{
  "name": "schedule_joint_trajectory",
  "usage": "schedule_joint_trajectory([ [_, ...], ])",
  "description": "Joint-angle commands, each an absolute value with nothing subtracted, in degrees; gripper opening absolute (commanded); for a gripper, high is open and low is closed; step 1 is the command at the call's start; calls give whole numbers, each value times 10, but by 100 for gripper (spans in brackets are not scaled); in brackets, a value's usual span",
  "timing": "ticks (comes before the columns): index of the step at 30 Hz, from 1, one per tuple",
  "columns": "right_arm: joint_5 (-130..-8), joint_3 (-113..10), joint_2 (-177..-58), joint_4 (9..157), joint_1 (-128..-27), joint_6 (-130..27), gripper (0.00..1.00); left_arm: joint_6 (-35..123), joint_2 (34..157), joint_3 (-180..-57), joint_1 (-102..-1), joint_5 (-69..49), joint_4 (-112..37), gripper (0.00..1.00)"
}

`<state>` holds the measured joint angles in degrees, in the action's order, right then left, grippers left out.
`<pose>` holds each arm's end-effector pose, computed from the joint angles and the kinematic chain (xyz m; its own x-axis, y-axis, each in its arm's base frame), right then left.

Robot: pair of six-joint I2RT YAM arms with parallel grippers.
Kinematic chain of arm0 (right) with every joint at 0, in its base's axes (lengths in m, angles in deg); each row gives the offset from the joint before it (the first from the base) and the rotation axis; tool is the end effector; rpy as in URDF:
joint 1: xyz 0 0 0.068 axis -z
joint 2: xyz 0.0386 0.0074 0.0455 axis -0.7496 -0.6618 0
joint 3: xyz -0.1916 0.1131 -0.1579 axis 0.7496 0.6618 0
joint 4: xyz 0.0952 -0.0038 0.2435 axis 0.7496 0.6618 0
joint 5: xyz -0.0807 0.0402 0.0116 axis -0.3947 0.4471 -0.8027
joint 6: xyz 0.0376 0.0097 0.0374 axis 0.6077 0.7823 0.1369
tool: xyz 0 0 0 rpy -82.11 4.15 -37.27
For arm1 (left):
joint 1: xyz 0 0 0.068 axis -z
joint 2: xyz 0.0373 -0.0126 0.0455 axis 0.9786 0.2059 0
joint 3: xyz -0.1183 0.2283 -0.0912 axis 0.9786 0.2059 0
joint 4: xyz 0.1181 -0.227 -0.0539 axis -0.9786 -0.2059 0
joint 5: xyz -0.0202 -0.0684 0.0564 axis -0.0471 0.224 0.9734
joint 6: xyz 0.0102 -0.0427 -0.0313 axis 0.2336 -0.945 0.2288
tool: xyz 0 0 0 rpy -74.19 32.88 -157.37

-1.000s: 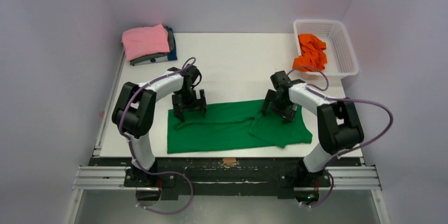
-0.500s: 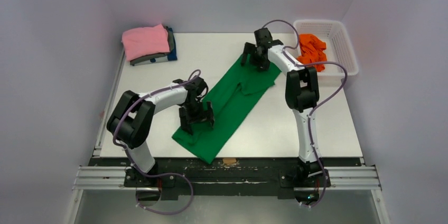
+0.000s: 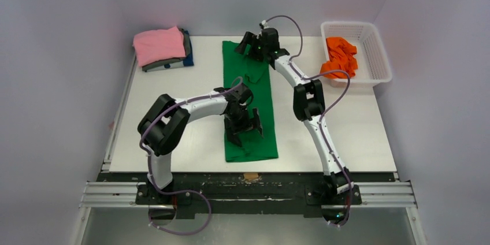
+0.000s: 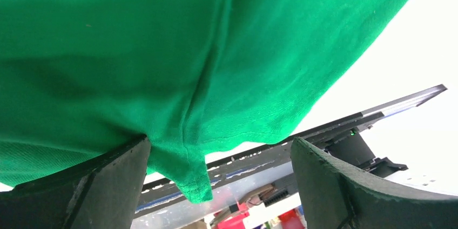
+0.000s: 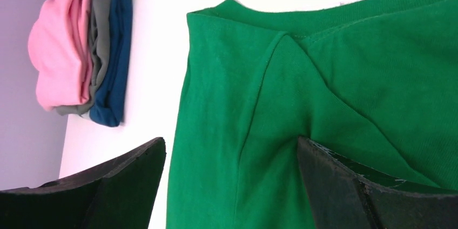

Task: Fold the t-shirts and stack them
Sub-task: Rotate the tshirt 90 degrees, then grab the bottom of the folded rectangular tshirt with both arms

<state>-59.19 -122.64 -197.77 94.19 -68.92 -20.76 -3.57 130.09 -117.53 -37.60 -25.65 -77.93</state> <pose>0.5766 0.2254 0.1509 -0.6821 0.3667 -0.6326 -0.2145 0.7267 0.6526 0.2661 -0.2461 0.1516 -0.9485 -0.2242 0.2238 -0.2980 0.8712 -0.3901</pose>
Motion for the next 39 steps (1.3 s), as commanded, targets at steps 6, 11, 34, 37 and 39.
schedule_joint_trajectory([
  [6, -630, -1140, -1764, 967, -702, -293, 91, 35, 1134, -1141, -351, -86, -856, 100],
  [11, -672, -897, -1560, 1018, -705, -320, 92, 53, 1041, -1083, -352, -37, -879, 100],
  [34, -661, -109, -1059, 1080, -844, -162, 73, 37, 1093, -931, -349, -120, -750, 47],
  [37, -641, -81, -1060, 1066, -850, -156, 66, 31, 1089, -905, -347, -118, -735, 32],
  [39, -630, -68, -1060, 1068, -857, -154, 63, 28, 1087, -891, -346, -115, -733, 18],
])
